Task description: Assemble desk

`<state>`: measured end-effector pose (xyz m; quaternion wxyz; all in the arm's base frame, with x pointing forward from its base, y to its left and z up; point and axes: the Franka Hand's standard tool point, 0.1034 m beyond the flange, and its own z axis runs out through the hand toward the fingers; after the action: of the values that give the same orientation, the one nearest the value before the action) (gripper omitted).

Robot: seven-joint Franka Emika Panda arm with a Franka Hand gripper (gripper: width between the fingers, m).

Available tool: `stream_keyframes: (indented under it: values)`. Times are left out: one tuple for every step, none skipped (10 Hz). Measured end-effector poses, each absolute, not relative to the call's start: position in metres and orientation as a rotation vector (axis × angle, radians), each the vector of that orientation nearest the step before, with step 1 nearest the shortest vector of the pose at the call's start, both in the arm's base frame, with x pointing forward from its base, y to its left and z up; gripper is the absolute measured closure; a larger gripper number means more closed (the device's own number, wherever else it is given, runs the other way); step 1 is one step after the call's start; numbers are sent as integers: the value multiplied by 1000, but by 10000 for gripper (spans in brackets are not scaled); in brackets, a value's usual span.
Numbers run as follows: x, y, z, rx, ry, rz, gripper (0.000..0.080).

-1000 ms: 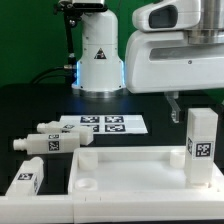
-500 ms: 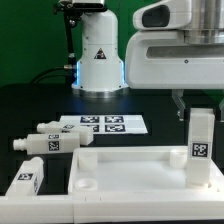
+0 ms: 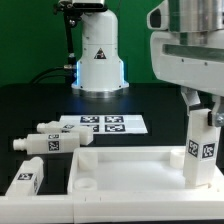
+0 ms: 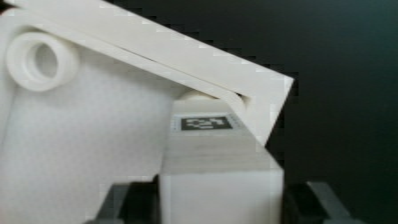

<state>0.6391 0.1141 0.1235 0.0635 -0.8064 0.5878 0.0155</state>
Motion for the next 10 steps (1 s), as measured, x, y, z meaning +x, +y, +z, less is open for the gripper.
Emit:
stream_keyframes:
  values:
    - [639, 117, 123, -2416, 1804, 50, 515]
    - [639, 117, 123, -2499, 1692, 37, 419]
    - [639, 119, 121, -2616, 1503, -8, 419]
    - [641, 117, 119, -2741, 1249, -69, 236]
    - [642, 117, 119, -2849, 985, -100, 168]
    - [641, 118, 118, -2891, 864, -106, 168]
    - [641, 117, 118, -2916, 784, -110, 153]
    - [641, 117, 118, -2947, 669, -117, 151]
    - [641, 115, 118, -2993, 495, -130, 151]
    - [642, 111, 118, -3052, 168, -148, 151]
